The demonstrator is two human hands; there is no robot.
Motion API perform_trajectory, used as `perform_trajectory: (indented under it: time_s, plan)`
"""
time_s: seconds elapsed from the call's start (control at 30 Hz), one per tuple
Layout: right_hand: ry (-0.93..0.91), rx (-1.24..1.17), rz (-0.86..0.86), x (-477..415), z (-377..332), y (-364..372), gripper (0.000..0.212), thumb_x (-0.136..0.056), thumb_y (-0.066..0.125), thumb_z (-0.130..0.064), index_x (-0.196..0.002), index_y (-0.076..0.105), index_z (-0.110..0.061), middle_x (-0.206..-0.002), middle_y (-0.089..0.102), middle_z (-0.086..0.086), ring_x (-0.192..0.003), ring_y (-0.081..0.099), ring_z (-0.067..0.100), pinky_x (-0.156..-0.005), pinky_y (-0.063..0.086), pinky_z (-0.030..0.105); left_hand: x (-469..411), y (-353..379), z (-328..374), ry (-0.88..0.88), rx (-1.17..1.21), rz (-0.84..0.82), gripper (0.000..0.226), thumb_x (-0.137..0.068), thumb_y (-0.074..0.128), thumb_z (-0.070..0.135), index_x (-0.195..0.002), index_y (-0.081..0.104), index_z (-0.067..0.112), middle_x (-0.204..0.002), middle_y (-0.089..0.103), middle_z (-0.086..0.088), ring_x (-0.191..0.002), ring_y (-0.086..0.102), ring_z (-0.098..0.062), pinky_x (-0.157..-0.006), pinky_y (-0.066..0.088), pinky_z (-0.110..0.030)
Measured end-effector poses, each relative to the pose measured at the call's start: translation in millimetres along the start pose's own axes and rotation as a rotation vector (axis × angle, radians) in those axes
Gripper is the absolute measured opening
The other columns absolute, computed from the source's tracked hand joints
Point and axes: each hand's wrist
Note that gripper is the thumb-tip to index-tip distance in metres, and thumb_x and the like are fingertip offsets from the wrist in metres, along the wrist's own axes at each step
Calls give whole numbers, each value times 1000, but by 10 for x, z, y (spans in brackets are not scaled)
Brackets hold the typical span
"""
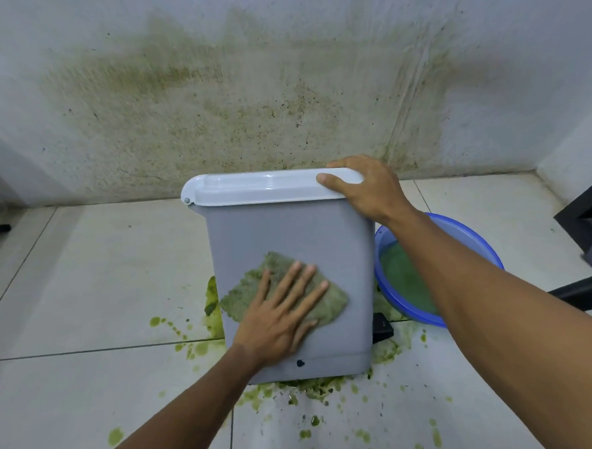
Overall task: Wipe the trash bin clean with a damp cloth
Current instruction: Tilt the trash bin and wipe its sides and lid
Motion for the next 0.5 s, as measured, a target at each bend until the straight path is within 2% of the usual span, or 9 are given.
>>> perform_trajectory:
  time_s: [0.07,0.17,0.23,0.3,0.37,0.43,0.5]
  plan:
    - [16,-29,0,3,-12,-2,41,-82,68,-64,-109,73,-33,-116,67,-13,-109,57,9,-89,37,25,253,-24,-176,-7,-31,0,68,-102,44,53,-161,26,25,-169,21,-8,-157,13,-29,-121,18,-57]
    - [20,-72,12,1,-21,8,42,-80,71,-64,-108,75,-33,-117,68,-13,-111,59,9,-94,43,27,242,-88,-399,-266,-4,58,66,-103,38,53,-160,28,23,-168,23,-11,-158,11,-31,-115,29,-59]
    - [18,-80,26,12,-29,10,42,-79,72,-64,-108,75,-33,-117,69,-13,-111,60,10,-98,46,30,-50,-132,-321,-466,26,97,67,-103,35,52,-161,25,21,-169,16,-12,-158,4,-31,-119,20,-61]
    - [11,-68,20,25,-33,3,44,-77,72,-65,-108,75,-34,-117,69,-13,-111,60,10,-100,46,32,-370,-156,-125,-530,50,119,67,-103,33,52,-162,21,21,-169,9,-11,-158,-1,-29,-122,7,-59]
    - [-3,-61,11,33,-16,-13,44,-75,74,-65,-107,74,-35,-117,68,-14,-111,60,9,-101,46,32,-506,-115,48,-405,61,100,65,-104,35,51,-162,22,23,-170,9,-11,-158,2,-29,-123,10,-58]
    - [-16,-61,4,41,-5,-25,45,-73,76,-65,-107,74,-36,-116,68,-14,-110,60,7,-102,46,31,-415,-67,134,-195,59,49,64,-104,39,51,-162,24,25,-170,13,-11,-158,7,-29,-122,16,-58]
    - [-32,-51,3,53,-3,-25,48,-70,78,-66,-108,74,-37,-116,68,-14,-111,59,7,-103,45,31,-211,-51,107,-37,34,5,65,-104,43,51,-162,25,26,-170,15,-9,-158,10,-28,-123,12,-55]
Point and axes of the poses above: each hand's wrist, its own x-axis away from the middle knuckle, its own y-axis out of the palm, z = x × y
